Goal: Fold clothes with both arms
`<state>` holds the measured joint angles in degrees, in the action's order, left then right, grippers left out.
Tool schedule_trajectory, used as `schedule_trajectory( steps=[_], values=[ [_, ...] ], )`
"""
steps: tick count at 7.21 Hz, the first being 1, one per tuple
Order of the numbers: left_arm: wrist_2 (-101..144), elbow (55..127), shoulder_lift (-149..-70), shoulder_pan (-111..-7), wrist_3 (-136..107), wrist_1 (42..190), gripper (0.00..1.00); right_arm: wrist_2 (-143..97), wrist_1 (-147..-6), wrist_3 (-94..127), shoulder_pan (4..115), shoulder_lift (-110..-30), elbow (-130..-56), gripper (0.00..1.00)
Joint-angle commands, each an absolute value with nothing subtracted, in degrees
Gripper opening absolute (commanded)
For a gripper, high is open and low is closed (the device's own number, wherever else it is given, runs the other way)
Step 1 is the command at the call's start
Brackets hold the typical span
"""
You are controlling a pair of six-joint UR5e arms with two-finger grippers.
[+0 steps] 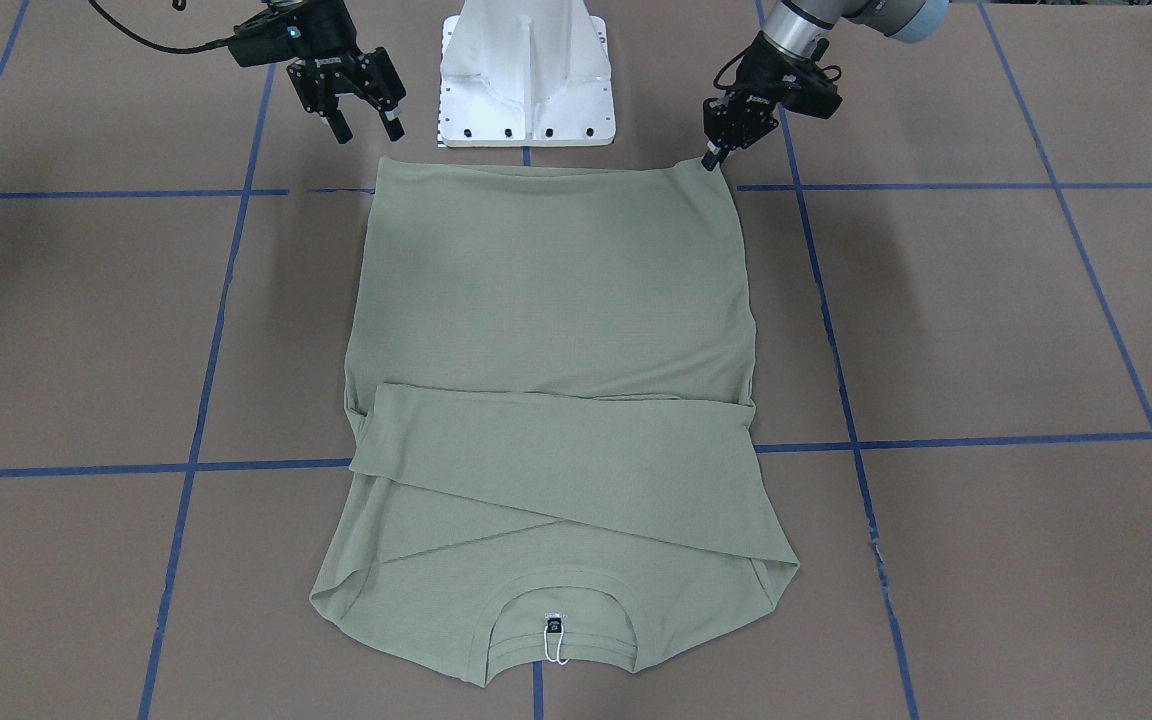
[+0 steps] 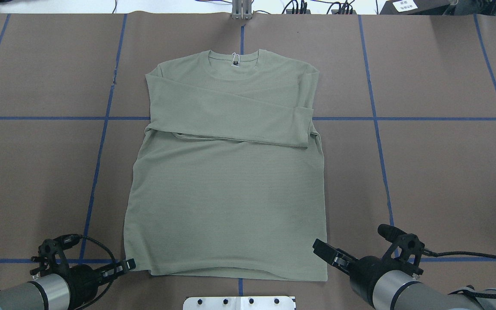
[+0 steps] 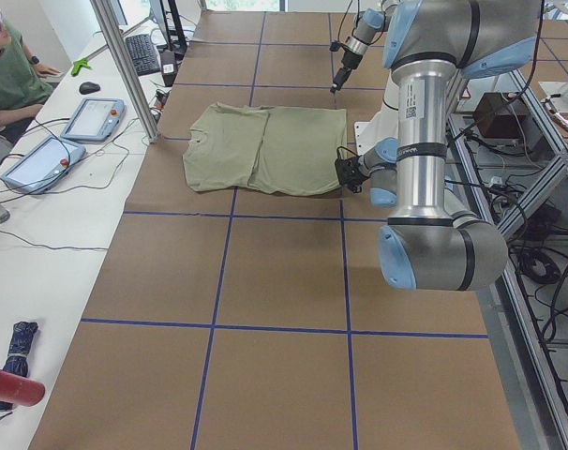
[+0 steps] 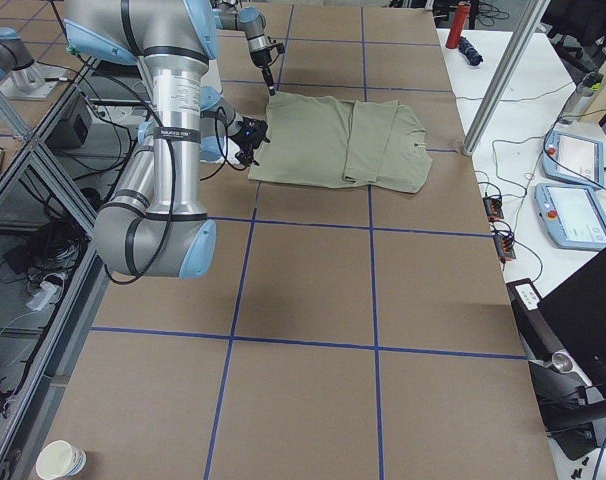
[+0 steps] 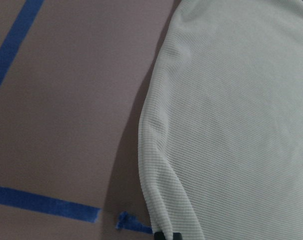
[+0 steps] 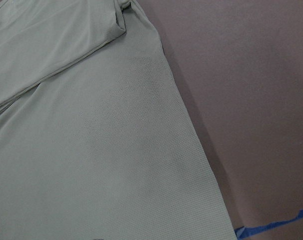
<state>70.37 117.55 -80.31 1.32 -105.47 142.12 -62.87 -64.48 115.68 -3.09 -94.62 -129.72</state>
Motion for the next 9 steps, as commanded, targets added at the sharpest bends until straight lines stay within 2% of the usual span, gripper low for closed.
schedule_trajectory(
  steps=[1,2,5,9],
  values=[
    [70.40,119.00,-80.42,1.32,-105.47,142.12,0.00,-62.84,-63.62,123.09,-3.51,-96.24,-129.12,0.85],
    [70.66,120.48,-80.42,1.32,-105.47,142.12,0.00,-60.84,-65.98,125.22,-5.08,-95.46,-128.24,0.85],
    [70.75,121.46,-80.51,1.32,-105.47,142.12,0.00,-59.32,-79.50,129.80,-6.06,-83.97,-123.50,0.85],
    [70.75,121.38,-80.51,1.32,-105.47,142.12,0.00,-59.15,-79.63,129.81,-7.03,-84.64,-120.68,0.84]
  ],
)
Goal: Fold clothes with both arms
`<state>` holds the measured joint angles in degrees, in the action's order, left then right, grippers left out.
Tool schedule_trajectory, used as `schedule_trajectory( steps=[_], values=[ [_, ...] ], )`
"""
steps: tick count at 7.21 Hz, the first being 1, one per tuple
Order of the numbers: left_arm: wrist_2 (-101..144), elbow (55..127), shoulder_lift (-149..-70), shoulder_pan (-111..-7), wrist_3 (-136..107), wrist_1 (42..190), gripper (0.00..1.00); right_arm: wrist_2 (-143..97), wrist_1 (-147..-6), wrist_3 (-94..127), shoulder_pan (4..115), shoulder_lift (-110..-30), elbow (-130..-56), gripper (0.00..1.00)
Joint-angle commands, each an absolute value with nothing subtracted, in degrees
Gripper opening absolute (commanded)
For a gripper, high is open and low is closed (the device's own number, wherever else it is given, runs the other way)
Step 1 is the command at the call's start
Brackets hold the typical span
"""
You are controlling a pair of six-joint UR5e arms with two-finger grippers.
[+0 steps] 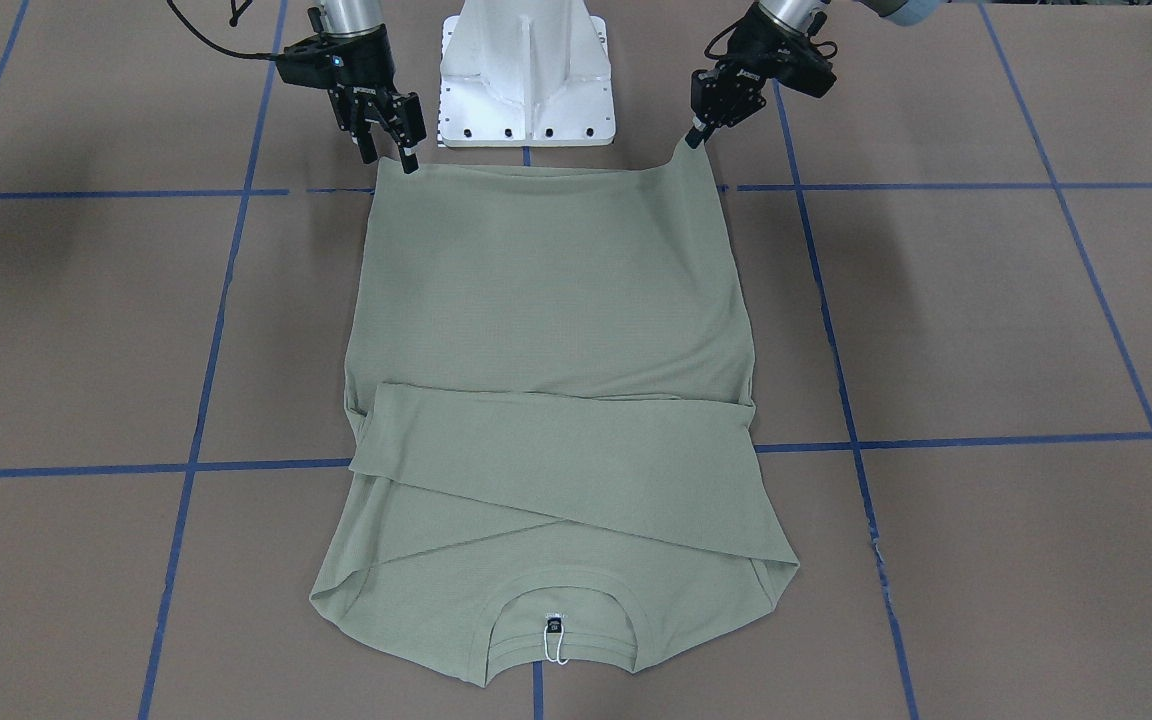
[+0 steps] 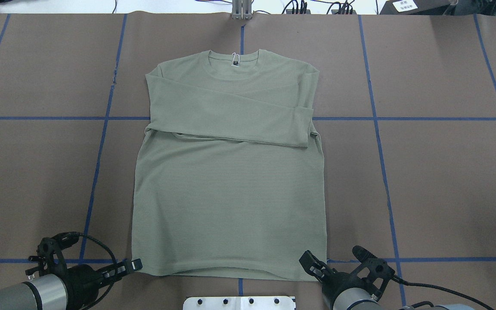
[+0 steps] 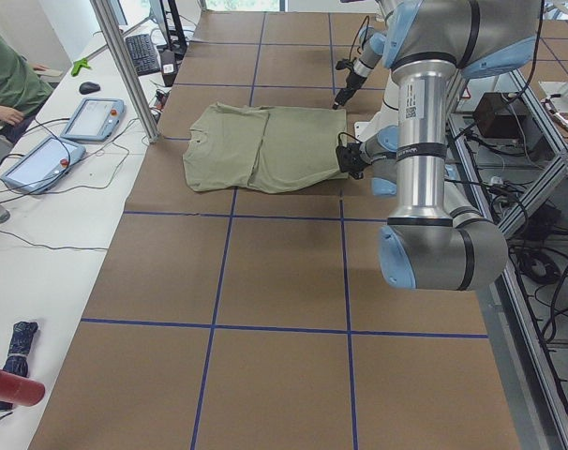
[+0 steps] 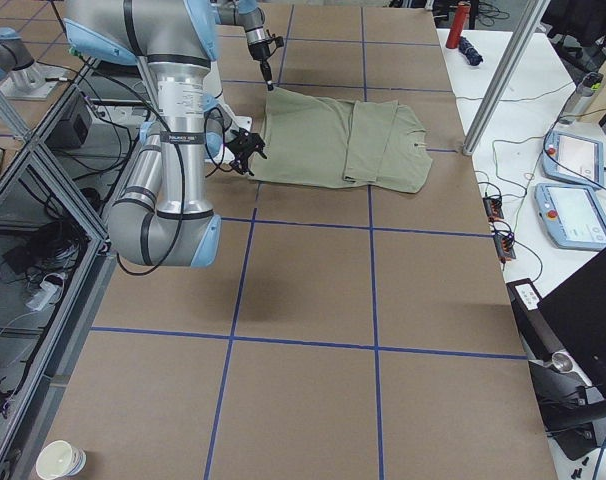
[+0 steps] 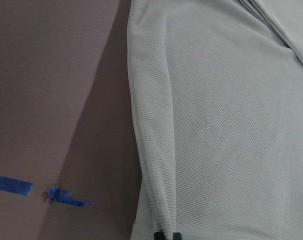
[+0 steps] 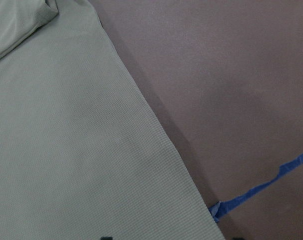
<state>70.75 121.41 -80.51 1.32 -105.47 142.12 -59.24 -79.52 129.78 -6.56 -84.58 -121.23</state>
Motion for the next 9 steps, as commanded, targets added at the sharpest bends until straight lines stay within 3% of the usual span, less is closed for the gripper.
schedule_trajectory(
  steps=[1,4,8,9],
  values=[
    [70.75,121.29,-80.51,1.32,-105.56,142.12,0.00,-59.06,-79.72,129.90,-7.29,-84.55,-120.76,0.84],
    [70.66,121.46,-80.51,1.32,-105.56,142.12,0.00,-57.66,-79.98,129.82,-8.35,-84.64,-120.59,0.74],
    [70.66,121.55,-80.42,1.32,-105.56,142.12,0.00,-57.66,-79.98,129.81,-8.88,-84.90,-119.45,0.74],
    [70.66,121.55,-80.42,1.32,-105.56,142.12,0.00,-57.66,-79.98,129.81,-8.96,-84.82,-119.44,0.65]
  ],
)
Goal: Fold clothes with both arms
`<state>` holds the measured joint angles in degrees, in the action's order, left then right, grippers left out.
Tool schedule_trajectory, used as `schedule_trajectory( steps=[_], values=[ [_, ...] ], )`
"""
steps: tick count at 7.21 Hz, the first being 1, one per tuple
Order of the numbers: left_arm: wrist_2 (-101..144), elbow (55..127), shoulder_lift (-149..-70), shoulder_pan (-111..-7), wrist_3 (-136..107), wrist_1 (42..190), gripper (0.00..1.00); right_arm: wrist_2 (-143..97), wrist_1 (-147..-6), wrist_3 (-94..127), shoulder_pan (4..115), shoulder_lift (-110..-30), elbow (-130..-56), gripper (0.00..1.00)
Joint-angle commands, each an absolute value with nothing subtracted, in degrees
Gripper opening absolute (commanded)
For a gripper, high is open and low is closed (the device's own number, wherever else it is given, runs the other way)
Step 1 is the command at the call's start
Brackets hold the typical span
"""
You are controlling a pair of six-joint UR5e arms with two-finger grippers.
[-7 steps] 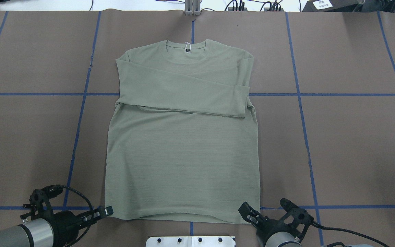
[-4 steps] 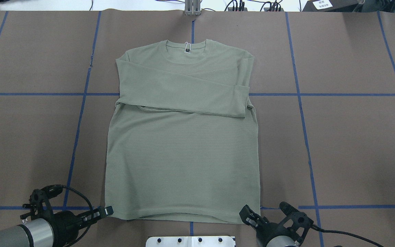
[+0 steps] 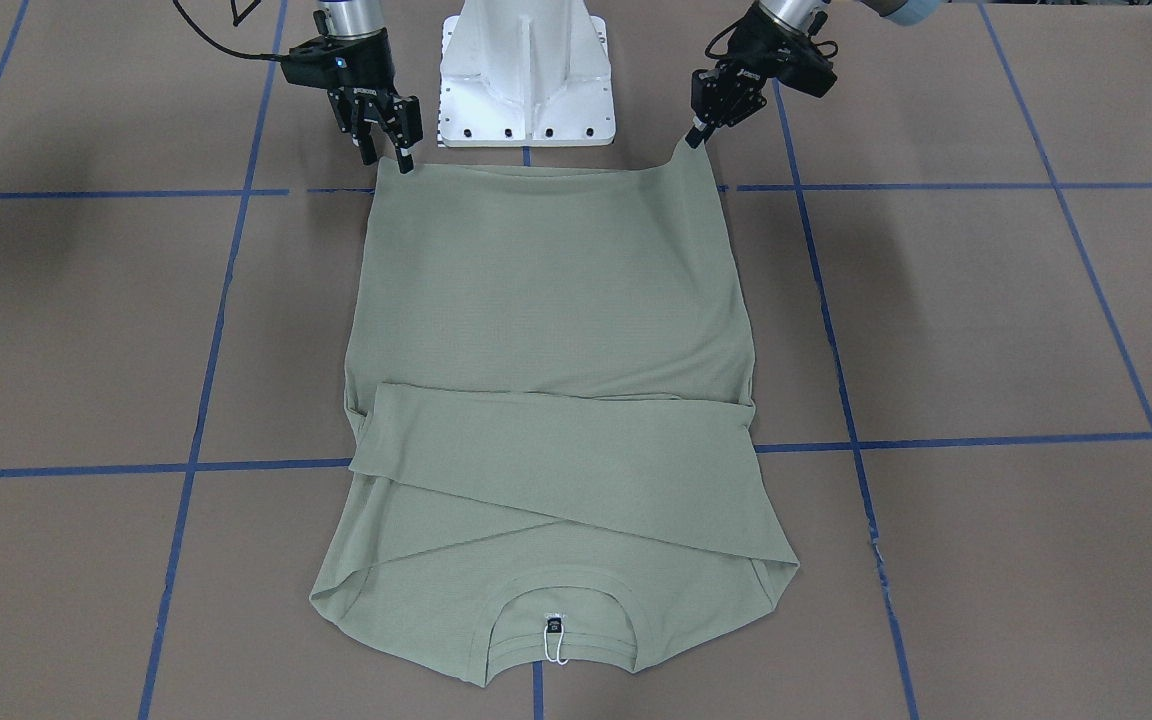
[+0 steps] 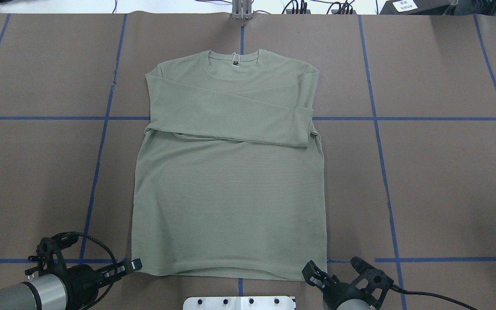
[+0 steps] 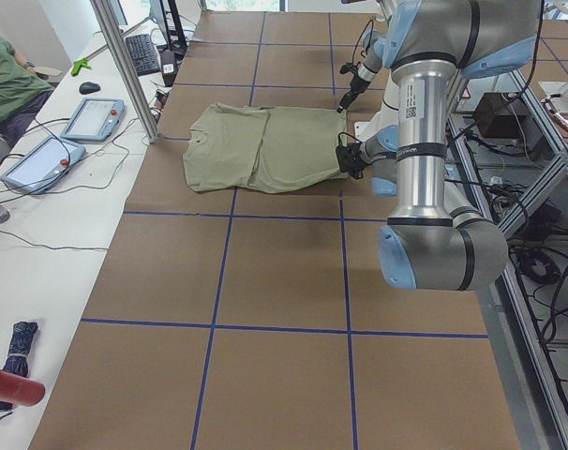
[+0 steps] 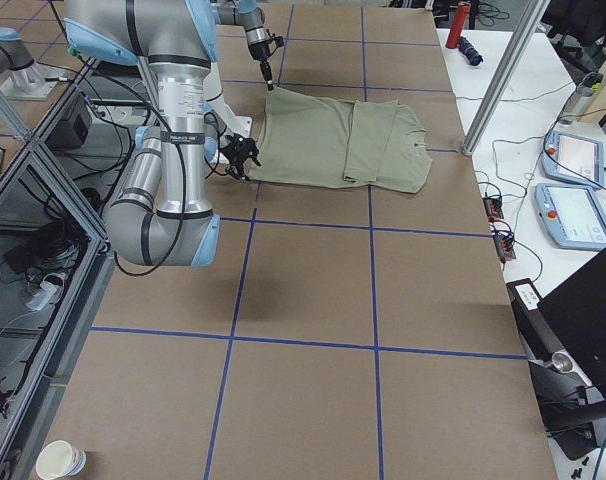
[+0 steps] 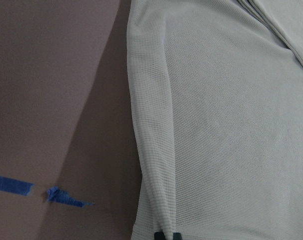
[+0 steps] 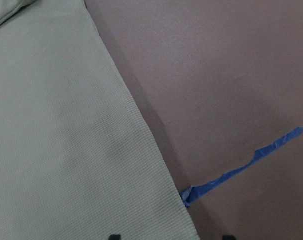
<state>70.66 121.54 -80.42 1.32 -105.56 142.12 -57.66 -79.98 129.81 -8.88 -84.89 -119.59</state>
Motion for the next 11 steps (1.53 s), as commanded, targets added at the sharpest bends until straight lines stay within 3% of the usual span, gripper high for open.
schedule_trajectory(
  steps=[1,2,4,5,8,10,11],
  values=[
    [70.66,121.55,-80.42,1.32,-105.56,142.12,0.00,-57.48,-79.98,129.81,-9.05,-84.55,-119.44,0.26],
    [70.66,121.55,-80.42,1.32,-105.56,142.12,0.00,-57.39,-79.98,129.81,-8.97,-84.55,-119.53,0.00],
    [70.66,122.08,-80.51,1.32,-105.47,141.77,0.00,-57.65,-80.42,128.77,-7.92,-84.81,-121.01,0.00],
    [71.62,123.21,-80.16,1.14,-105.38,141.59,0.00,-58.09,-86.08,127.19,-7.48,-84.81,-125.11,0.00],
    [82.92,140.20,-79.54,0.18,-104.60,124.61,0.00,-71.75,-106.73,117.82,-2.93,-84.11,-144.79,0.00],
    [94.42,150.16,-81.20,-9.26,-99.62,112.38,0.00,-80.73,-108.28,112.00,6.37,-80.53,-146.95,0.00],
    [99.62,151.60,-83.56,-15.49,-94.62,109.02,0.00,-84.69,-109.85,107.80,10.94,-79.72,-147.21,0.00]
  ],
)
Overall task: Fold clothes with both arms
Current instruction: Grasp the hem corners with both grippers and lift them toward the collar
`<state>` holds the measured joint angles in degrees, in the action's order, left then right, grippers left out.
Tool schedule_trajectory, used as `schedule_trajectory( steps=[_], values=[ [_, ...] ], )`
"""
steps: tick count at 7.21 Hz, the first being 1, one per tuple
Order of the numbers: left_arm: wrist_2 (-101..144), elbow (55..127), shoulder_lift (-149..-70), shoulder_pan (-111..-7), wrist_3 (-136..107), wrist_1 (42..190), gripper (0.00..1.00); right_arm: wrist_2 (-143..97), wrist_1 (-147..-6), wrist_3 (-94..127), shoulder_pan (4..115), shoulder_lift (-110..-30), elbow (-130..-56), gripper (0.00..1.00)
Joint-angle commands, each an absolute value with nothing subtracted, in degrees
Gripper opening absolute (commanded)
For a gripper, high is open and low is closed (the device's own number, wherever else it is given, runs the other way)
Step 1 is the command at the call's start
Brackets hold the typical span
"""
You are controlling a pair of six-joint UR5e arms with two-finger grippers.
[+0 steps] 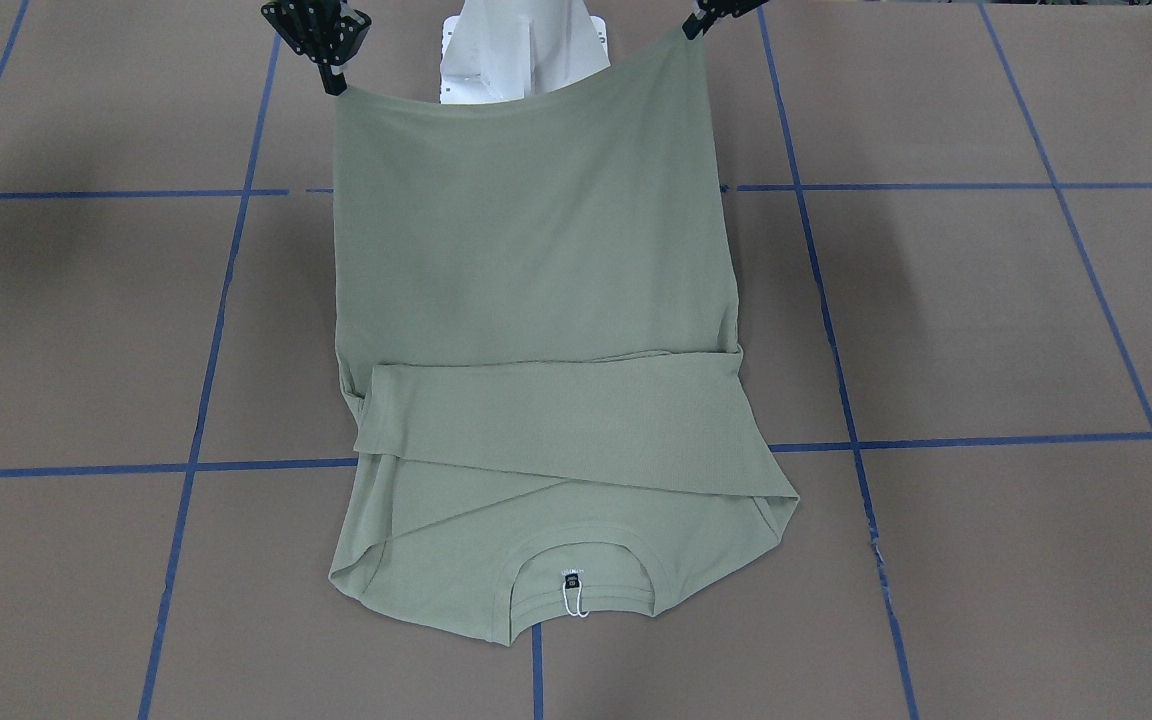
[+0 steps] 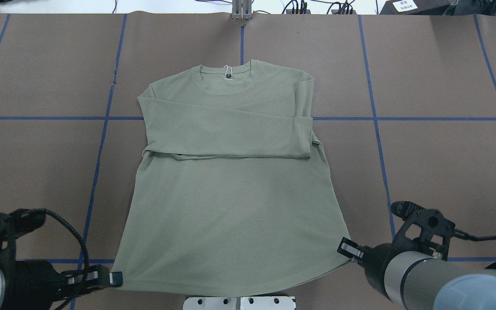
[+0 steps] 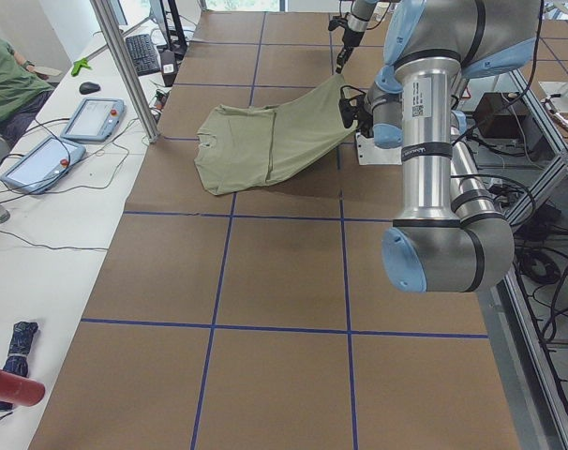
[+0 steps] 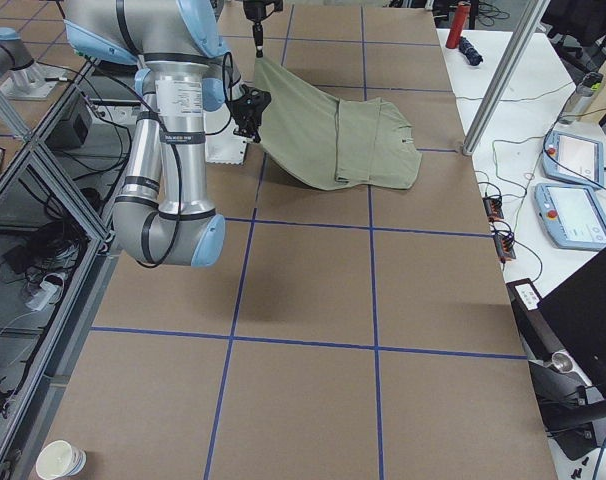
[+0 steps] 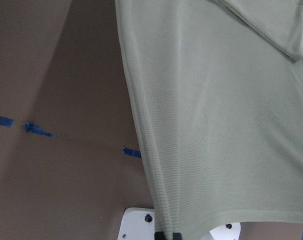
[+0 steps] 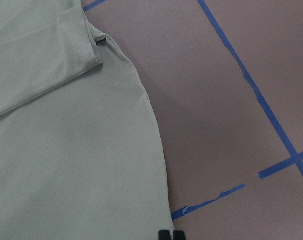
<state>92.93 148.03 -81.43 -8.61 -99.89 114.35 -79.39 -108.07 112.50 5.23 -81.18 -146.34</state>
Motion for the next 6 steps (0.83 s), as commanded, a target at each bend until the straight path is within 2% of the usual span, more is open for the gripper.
schedule_trajectory(
  steps=[1,3,4,6],
  values=[
    [101.67,150.31,-88.46,-19.04,-90.48,104.55,0.00,-87.86,-112.30,101.40,14.90,-75.02,-146.26,0.00],
    [102.13,145.31,-98.92,-28.24,-79.25,95.05,0.00,-91.12,-113.73,92.50,24.99,-65.77,-137.08,0.00],
    [102.22,140.76,-101.57,-32.56,-75.10,94.23,0.00,-93.58,-113.03,87.94,29.92,-63.57,-131.98,0.00],
    [101.78,136.95,-102.30,-35.68,-72.35,94.39,0.00,-94.04,-104.56,85.35,34.44,-59.95,-120.12,0.00]
  ],
)
